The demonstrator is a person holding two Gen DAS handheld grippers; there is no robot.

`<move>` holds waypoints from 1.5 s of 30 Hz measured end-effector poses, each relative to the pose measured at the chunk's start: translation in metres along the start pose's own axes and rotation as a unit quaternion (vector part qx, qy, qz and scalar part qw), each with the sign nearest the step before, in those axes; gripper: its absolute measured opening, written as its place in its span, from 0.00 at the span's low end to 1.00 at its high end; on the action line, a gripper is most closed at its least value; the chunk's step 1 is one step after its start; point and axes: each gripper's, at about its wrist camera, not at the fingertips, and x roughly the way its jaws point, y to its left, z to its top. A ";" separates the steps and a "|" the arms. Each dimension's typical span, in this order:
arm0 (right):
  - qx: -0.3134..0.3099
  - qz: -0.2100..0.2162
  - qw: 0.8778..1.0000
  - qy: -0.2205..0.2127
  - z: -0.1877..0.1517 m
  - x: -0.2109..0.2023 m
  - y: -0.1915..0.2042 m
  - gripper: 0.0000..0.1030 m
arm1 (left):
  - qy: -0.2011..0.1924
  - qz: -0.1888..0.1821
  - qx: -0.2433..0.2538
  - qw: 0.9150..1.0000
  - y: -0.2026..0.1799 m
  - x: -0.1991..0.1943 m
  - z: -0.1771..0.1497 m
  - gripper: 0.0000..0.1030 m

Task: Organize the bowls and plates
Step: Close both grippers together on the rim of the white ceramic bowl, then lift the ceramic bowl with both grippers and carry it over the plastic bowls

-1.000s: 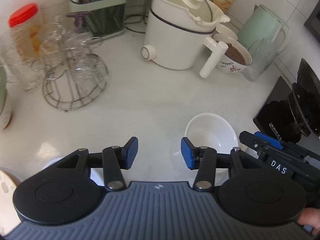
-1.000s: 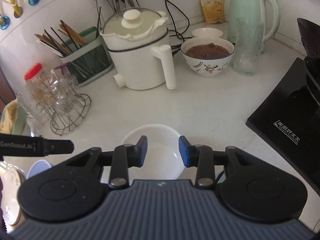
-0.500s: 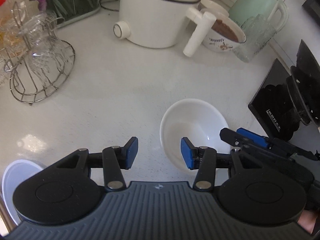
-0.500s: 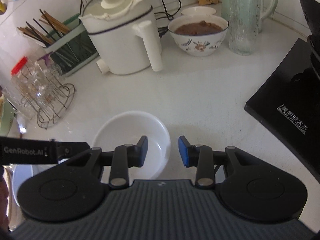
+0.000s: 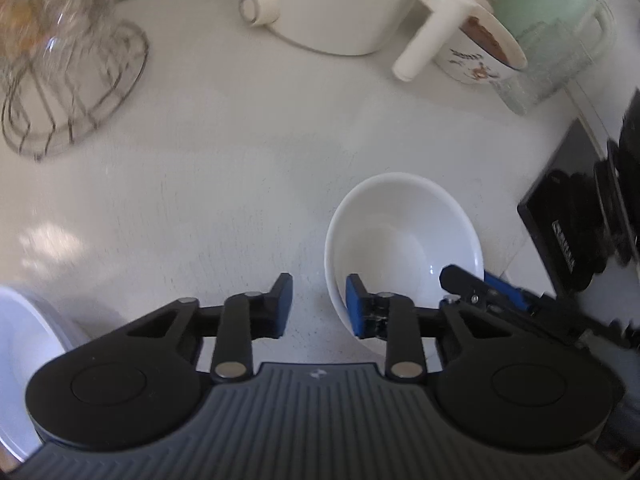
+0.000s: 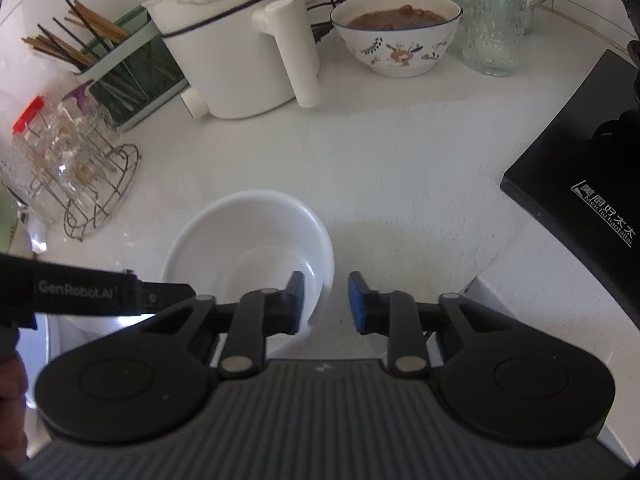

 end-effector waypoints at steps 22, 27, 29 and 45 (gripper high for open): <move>0.026 0.032 0.999 0.007 0.009 -0.015 -0.004 0.13 | 0.001 -0.030 -0.048 0.998 -0.001 -0.023 0.003 0.09; 0.023 0.050 0.998 0.001 0.015 -0.029 0.000 0.13 | 0.004 -0.038 -0.080 0.996 0.004 -0.041 0.001 0.09; 0.019 0.050 0.999 0.000 0.017 -0.033 0.002 0.13 | -0.002 -0.042 -0.084 0.996 0.005 -0.050 0.001 0.09; 0.019 0.090 0.996 -0.004 0.025 -0.065 0.028 0.13 | -0.027 -0.042 -0.097 0.994 0.021 -0.110 -0.005 0.09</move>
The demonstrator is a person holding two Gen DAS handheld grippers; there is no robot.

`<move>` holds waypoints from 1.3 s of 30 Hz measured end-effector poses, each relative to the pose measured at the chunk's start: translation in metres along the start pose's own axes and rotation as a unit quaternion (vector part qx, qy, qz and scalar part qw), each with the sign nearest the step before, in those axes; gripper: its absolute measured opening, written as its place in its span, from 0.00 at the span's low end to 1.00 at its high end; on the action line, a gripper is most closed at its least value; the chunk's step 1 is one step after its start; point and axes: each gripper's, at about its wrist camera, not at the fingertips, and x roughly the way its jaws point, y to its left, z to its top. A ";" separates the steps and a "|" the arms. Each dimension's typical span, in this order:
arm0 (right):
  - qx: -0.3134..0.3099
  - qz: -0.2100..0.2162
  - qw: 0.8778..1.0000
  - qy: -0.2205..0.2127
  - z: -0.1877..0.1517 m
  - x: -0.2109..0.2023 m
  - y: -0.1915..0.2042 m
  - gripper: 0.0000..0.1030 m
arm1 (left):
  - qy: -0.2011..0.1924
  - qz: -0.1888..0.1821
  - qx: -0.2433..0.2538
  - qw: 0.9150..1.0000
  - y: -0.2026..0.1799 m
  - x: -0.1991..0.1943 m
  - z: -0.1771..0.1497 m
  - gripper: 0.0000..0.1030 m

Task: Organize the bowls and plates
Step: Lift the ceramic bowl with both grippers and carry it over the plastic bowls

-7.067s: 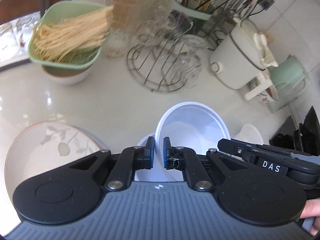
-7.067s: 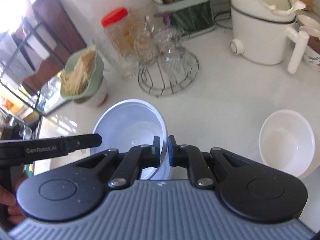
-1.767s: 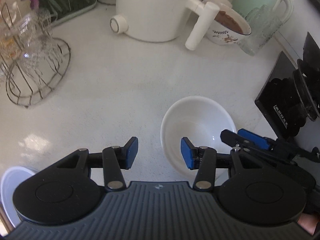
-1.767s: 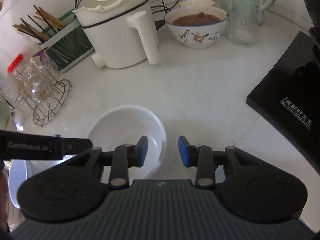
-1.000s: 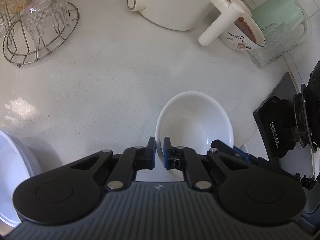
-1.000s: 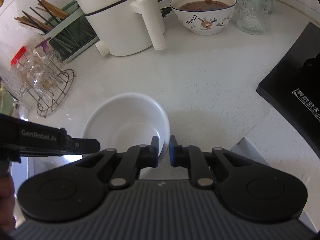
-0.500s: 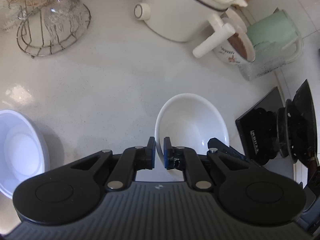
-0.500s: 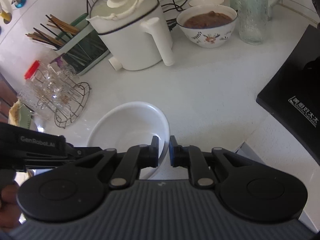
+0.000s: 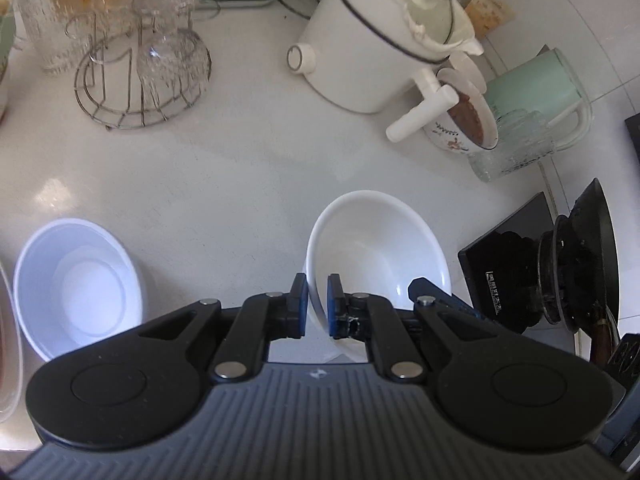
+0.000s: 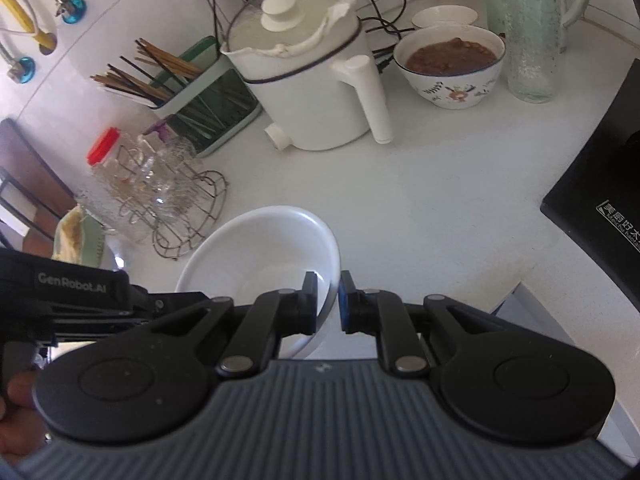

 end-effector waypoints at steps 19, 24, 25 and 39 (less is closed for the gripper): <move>-0.037 0.044 0.998 0.008 0.009 -0.001 0.056 0.13 | -0.045 -0.009 -0.032 0.998 0.050 -0.056 0.004 0.10; -0.046 0.058 0.997 0.014 0.005 0.003 0.074 0.13 | -0.058 -0.008 -0.045 0.997 0.072 -0.072 0.003 0.10; -0.048 0.061 0.997 0.016 0.004 0.004 0.078 0.13 | -0.060 -0.007 -0.048 0.997 0.076 -0.075 0.002 0.10; -0.102 0.099 0.988 0.055 -0.009 0.027 0.137 0.16 | -0.085 0.012 -0.084 0.993 0.138 -0.110 -0.012 0.10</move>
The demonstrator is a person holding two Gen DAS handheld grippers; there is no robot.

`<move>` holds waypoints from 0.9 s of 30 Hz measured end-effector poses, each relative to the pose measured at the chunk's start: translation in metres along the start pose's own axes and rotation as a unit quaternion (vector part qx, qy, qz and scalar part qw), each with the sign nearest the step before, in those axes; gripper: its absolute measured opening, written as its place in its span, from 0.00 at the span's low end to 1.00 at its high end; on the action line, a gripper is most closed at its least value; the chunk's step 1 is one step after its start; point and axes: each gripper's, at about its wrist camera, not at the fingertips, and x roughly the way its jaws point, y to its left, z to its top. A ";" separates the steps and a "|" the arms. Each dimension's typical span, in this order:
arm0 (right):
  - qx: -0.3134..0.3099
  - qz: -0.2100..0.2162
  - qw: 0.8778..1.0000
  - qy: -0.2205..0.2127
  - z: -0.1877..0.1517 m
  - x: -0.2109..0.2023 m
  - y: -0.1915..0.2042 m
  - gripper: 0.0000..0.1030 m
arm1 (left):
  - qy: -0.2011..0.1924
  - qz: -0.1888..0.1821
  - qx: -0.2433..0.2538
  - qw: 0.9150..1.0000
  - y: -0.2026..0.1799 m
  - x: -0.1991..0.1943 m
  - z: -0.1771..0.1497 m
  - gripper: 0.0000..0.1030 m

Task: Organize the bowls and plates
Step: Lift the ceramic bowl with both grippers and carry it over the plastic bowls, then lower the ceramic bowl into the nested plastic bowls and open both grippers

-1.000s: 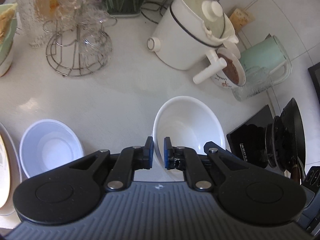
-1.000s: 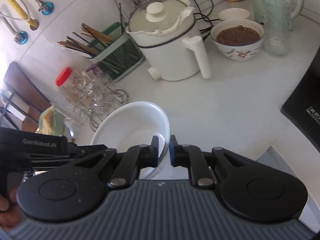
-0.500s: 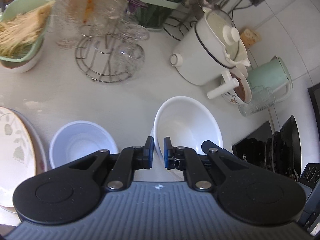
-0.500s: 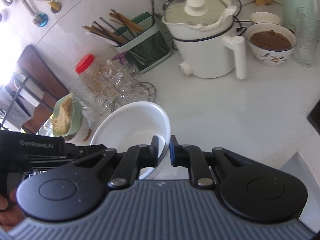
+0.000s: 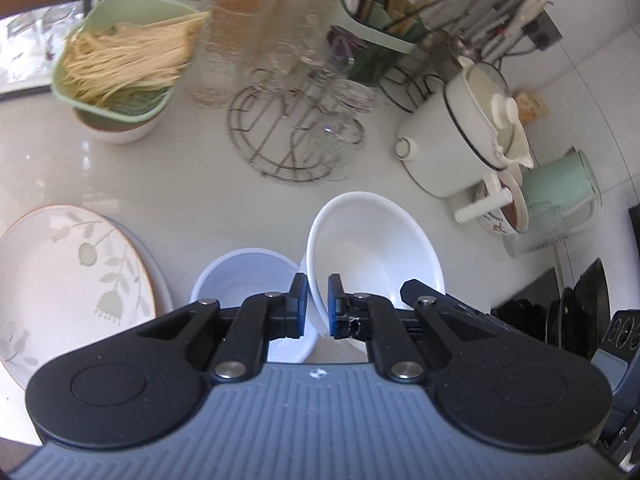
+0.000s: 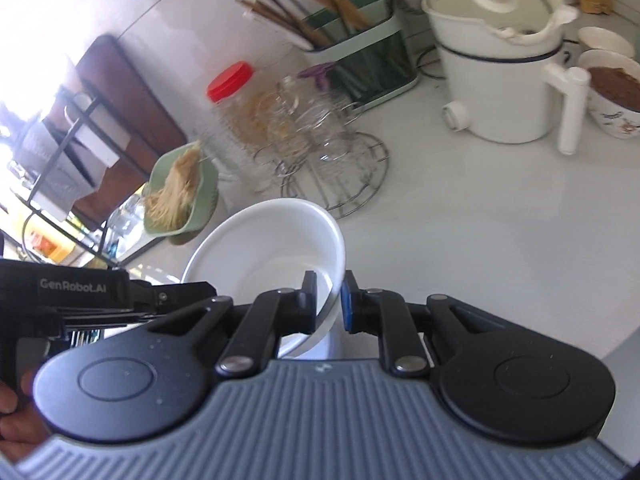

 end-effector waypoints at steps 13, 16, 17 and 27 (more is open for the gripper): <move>-0.043 0.012 0.996 0.071 -0.013 0.055 0.030 0.16 | -0.003 0.035 -0.063 0.997 0.060 0.011 -0.011 0.10; -0.056 -0.001 0.995 0.079 -0.021 0.060 0.031 0.16 | 0.004 0.043 -0.058 0.997 0.061 0.020 -0.018 0.10; -0.055 -0.003 0.995 0.084 -0.023 0.061 0.029 0.16 | 0.006 0.047 -0.055 0.997 0.062 0.023 -0.020 0.10; -0.036 -0.004 0.994 0.106 -0.027 0.065 0.019 0.23 | 0.027 0.057 -0.077 0.995 0.071 0.038 -0.031 0.36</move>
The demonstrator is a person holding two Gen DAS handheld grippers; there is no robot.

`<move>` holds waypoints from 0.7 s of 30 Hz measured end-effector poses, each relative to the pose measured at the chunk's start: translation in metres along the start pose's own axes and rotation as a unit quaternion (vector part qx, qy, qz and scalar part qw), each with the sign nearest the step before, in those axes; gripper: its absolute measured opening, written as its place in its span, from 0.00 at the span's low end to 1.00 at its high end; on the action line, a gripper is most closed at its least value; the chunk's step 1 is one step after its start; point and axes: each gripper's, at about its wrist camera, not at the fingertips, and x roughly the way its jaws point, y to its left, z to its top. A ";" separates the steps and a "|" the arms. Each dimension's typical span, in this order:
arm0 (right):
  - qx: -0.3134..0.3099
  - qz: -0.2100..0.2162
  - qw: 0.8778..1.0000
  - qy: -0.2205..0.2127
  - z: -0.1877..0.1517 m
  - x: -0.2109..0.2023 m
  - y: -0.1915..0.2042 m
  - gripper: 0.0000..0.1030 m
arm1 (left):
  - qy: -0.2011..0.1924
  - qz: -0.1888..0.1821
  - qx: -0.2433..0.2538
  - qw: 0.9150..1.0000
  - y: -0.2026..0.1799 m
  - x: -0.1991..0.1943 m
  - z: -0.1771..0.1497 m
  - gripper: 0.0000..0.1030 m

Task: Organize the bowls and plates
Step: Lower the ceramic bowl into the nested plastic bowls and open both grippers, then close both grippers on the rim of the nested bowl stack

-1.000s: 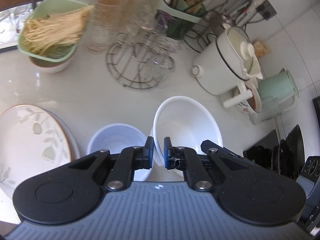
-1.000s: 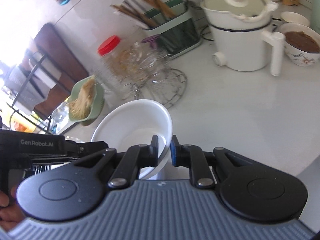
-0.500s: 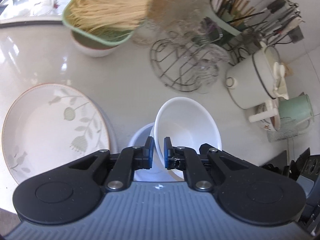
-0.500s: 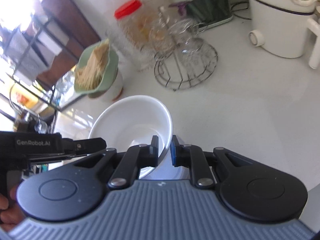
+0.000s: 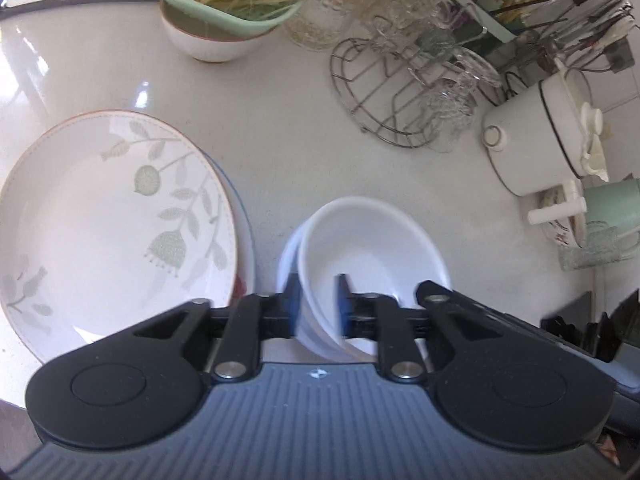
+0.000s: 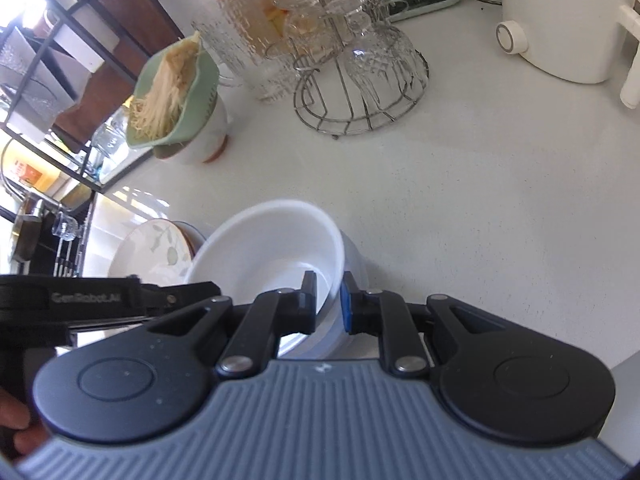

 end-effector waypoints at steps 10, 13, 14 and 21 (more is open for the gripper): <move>0.095 0.011 0.995 0.014 0.007 0.016 -0.033 0.41 | -0.019 -0.013 0.006 1.000 -0.005 -0.004 -0.004 0.51; 0.126 0.015 0.991 0.035 0.002 0.031 -0.043 0.40 | -0.020 -0.013 0.007 1.000 -0.007 -0.003 -0.006 0.51; 0.132 0.023 0.990 0.044 0.001 0.035 -0.046 0.40 | -0.021 -0.013 0.008 1.000 -0.008 -0.002 -0.006 0.51; 0.141 0.040 0.987 0.063 -0.008 0.051 -0.047 0.29 | -0.028 -0.011 0.008 1.000 -0.009 -0.002 -0.010 0.51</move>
